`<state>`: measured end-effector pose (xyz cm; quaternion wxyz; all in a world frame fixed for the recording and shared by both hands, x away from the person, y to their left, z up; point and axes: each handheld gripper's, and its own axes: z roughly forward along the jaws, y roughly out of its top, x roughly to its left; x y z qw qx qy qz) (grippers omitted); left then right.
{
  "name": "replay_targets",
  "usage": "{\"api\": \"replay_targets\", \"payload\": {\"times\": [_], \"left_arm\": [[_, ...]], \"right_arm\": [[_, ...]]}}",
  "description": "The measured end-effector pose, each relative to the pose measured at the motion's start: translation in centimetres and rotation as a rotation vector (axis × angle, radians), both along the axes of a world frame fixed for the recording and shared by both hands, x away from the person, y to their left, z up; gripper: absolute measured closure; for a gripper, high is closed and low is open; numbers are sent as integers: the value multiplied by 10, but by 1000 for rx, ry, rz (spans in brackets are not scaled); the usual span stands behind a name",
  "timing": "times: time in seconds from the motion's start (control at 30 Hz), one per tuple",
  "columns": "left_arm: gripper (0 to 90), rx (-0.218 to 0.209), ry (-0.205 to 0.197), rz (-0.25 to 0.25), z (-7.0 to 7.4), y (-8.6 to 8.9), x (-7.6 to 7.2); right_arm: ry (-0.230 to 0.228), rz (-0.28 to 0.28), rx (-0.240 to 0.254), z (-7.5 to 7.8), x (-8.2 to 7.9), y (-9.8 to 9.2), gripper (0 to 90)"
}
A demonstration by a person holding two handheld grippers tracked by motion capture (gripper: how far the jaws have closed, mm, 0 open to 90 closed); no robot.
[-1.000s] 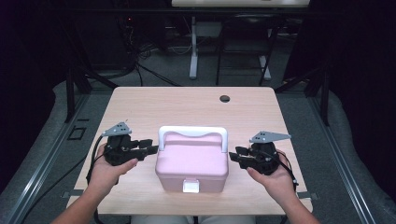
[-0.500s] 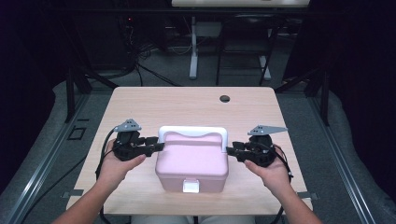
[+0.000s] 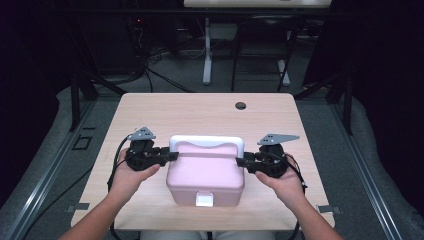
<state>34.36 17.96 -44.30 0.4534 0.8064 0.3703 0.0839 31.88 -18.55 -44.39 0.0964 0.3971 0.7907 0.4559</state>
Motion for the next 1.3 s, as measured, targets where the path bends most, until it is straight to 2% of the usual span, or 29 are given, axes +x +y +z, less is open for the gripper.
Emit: {"api": "replay_targets", "payload": {"times": [0.23, 0.43, 0.7, 1.0, 1.3], "left_arm": [[690, 8, -9, 3, 1, -1, -4], [723, 16, -14, -8, 2, -1, -7], [737, 15, -7, -3, 3, 1, -9], [737, 21, 3, -5, 4, 6, -18], [739, 17, 17, -8, 6, 7, -16]], "right_arm": [[-21, 1, -24, 1, -2, 0, 713], [-17, 14, -38, 3, -3, 0, 737], [-13, 23, -44, 4, -5, 2, 741], [2, 44, -39, 4, -9, 5, 742], [10, 43, -37, 5, -9, 6, 742]]}}
